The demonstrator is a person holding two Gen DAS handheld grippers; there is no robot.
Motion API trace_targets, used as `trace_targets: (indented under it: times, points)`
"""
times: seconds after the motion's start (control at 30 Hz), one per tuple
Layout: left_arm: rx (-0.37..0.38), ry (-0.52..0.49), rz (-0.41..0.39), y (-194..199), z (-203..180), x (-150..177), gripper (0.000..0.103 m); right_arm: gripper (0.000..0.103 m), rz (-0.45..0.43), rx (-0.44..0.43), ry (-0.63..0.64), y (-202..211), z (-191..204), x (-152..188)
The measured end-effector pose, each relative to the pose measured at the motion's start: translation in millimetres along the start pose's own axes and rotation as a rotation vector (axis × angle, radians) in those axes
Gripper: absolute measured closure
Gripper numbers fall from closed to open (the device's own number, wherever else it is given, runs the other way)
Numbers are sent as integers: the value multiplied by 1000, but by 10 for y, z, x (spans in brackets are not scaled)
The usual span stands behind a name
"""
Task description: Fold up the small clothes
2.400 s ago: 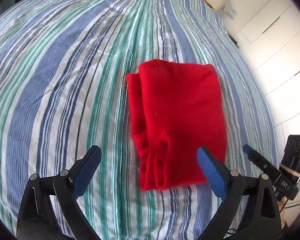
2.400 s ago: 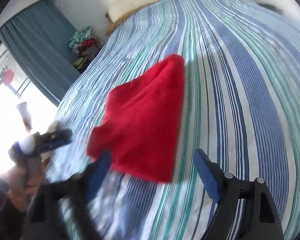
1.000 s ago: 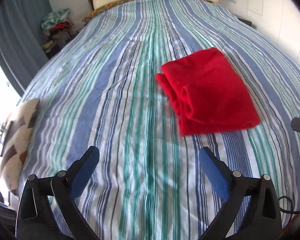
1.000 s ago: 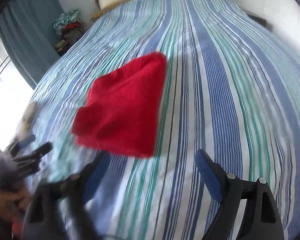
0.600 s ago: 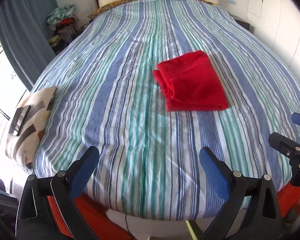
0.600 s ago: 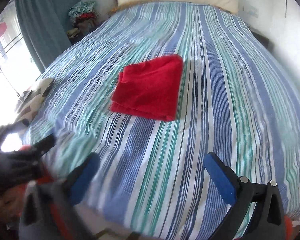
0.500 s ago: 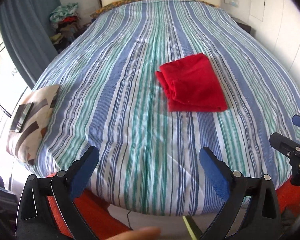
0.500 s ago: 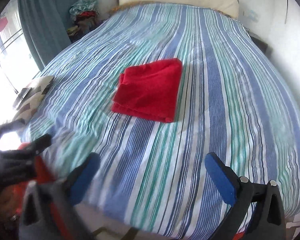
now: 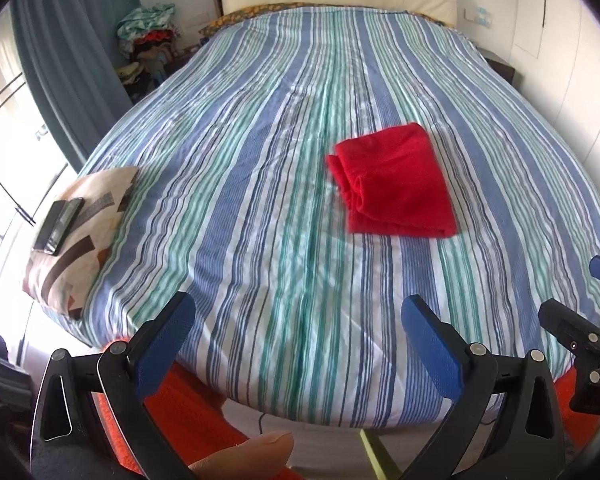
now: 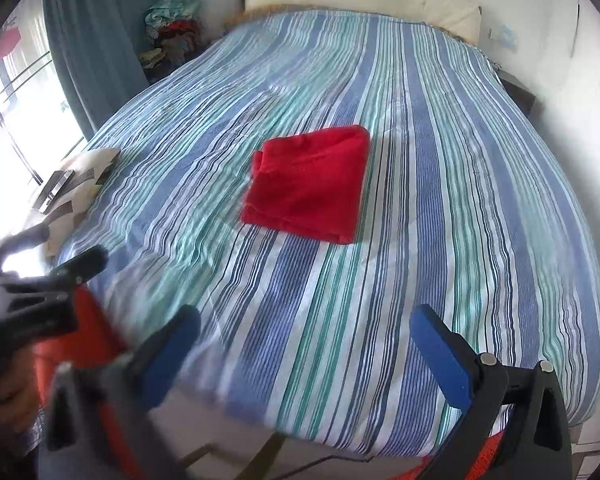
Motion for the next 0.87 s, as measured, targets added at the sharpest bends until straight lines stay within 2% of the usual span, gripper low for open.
trace_targets:
  times: [0.13,0.3,0.6,0.87]
  points:
    - [4,-6,38,-62,-7,23,0,0,13,-12,1,-31,32,0]
    - [-4,-47,39,-62,-57,27,1,0,11,2,17,-39,68,-13]
    - [26,-40,51,-75,-57,19,2,0,5,23,18,-26,79,-40]
    - [21,-27,43,-81,-29,18,2,0,1,26,9,-6,49,-74]
Point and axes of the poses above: each gripper's, at about its wrist camera, not at the fingertips, and y roughly against the way its jaws point, z to its left, x to its underside, the point moved 4 cm from there along -y, roughly the way its jaws point, and after that the axes turned 8 degrees about -y, right-handed, at the moved point
